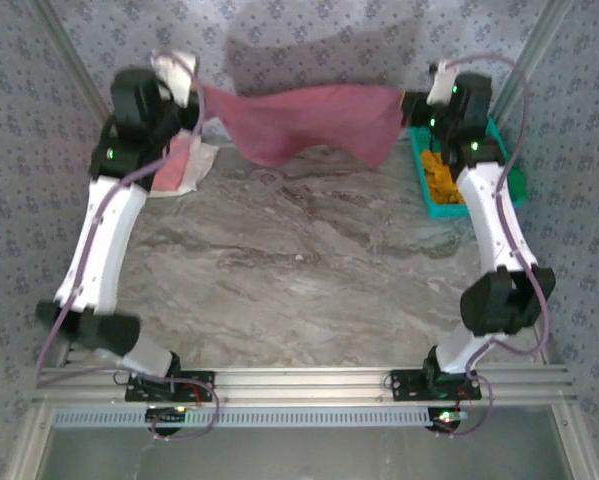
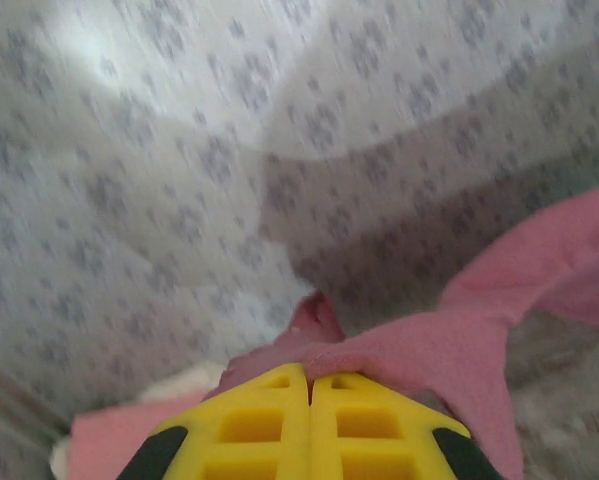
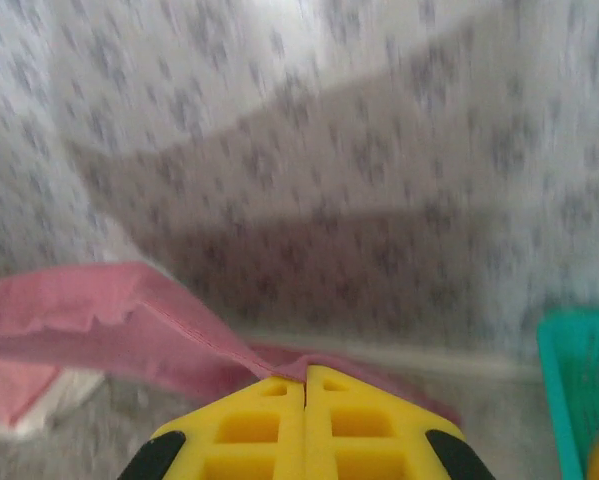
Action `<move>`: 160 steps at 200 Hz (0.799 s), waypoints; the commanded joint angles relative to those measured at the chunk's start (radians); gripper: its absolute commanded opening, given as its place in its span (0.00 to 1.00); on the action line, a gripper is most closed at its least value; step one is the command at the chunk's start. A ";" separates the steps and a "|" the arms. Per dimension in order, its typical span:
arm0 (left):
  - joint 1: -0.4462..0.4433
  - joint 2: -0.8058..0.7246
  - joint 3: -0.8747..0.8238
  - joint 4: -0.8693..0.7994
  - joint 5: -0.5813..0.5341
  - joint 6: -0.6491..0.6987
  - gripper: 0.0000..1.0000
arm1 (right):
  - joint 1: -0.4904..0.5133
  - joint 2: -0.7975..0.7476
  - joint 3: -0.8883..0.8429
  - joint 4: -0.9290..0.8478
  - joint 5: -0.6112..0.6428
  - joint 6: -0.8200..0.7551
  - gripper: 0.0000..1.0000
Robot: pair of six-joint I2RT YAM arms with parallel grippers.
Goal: Fold and stack the t-shirts
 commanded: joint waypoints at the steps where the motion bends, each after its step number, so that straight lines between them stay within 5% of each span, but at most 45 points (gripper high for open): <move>1: -0.062 -0.238 -0.397 0.127 -0.149 -0.122 0.00 | 0.012 -0.161 -0.216 0.112 -0.027 0.021 0.00; 29: -0.118 -0.555 -0.902 0.124 -0.197 -0.371 0.00 | 0.072 -0.354 -0.594 0.078 0.016 0.075 0.00; 65: -0.161 -0.747 -1.141 -0.125 -0.244 -0.612 0.00 | 0.083 -0.598 -0.996 0.024 0.067 0.203 0.01; 73: -0.162 -0.772 -1.152 -0.150 -0.232 -0.625 0.00 | 0.084 -0.641 -1.041 -0.009 0.052 0.214 0.11; 83: -0.163 -0.800 -1.140 -0.188 -0.237 -0.638 0.17 | 0.085 -0.684 -1.061 -0.084 0.044 0.219 0.35; 98: -0.165 -0.850 -1.102 -0.200 -0.206 -0.602 0.25 | 0.082 -0.744 -1.037 -0.190 0.045 0.193 0.38; 111: -0.166 -0.873 -1.051 -0.202 -0.219 -0.573 0.47 | 0.078 -0.784 -0.990 -0.242 0.032 0.186 0.59; 125: -0.164 -0.848 -0.990 -0.189 -0.203 -0.524 0.36 | 0.065 -0.785 -0.914 -0.258 0.029 0.155 0.57; 141: -0.164 -0.742 -0.916 -0.175 -0.183 -0.473 0.58 | 0.060 -0.726 -0.834 -0.229 0.019 0.144 0.58; 160: -0.155 -0.561 -0.846 -0.109 -0.140 -0.426 0.51 | 0.062 -0.578 -0.770 -0.153 -0.011 0.186 0.57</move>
